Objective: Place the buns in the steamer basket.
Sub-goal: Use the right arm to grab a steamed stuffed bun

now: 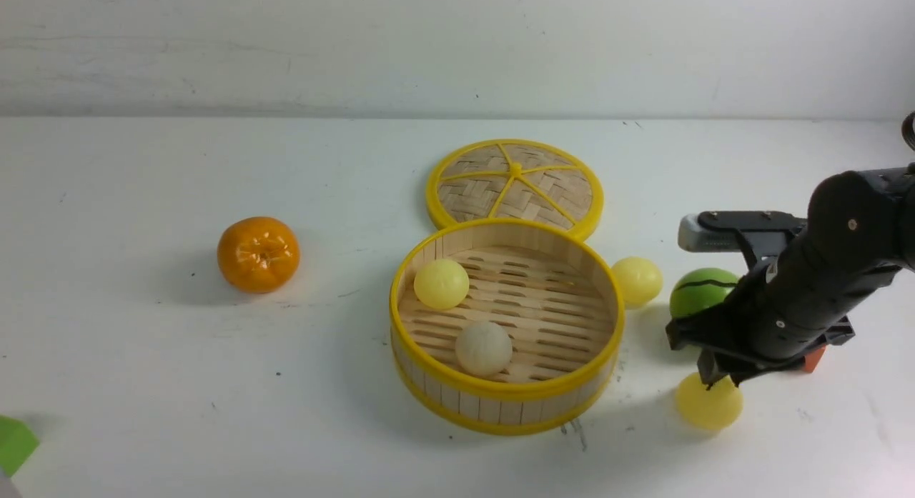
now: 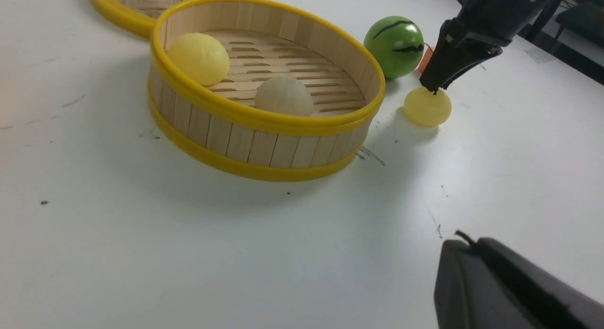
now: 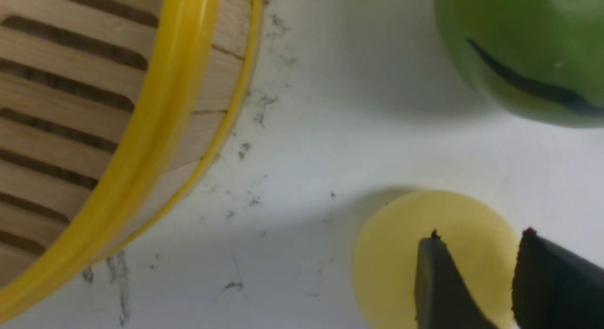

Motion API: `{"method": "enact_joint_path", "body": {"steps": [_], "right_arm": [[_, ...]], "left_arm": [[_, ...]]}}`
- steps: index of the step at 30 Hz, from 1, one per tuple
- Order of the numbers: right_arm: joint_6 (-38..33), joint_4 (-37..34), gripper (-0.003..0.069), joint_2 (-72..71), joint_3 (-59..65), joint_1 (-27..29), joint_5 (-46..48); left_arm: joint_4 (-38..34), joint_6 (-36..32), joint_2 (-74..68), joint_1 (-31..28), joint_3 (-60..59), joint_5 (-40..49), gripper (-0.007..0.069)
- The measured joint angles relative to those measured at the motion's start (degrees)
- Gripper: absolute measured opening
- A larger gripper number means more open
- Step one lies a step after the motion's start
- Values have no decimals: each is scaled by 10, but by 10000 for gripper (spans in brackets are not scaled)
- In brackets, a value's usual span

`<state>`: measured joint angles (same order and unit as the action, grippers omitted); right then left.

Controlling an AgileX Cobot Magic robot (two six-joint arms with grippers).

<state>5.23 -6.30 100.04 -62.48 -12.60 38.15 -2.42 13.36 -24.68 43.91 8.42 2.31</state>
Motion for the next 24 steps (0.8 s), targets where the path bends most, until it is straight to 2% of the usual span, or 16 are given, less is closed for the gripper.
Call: {"method": "enact_joint_path", "body": {"steps": [24], "right_arm": [[4,-9,239,6,-22,0,27]], "left_arm": [[-1,0,0,0,0,0,21]]}}
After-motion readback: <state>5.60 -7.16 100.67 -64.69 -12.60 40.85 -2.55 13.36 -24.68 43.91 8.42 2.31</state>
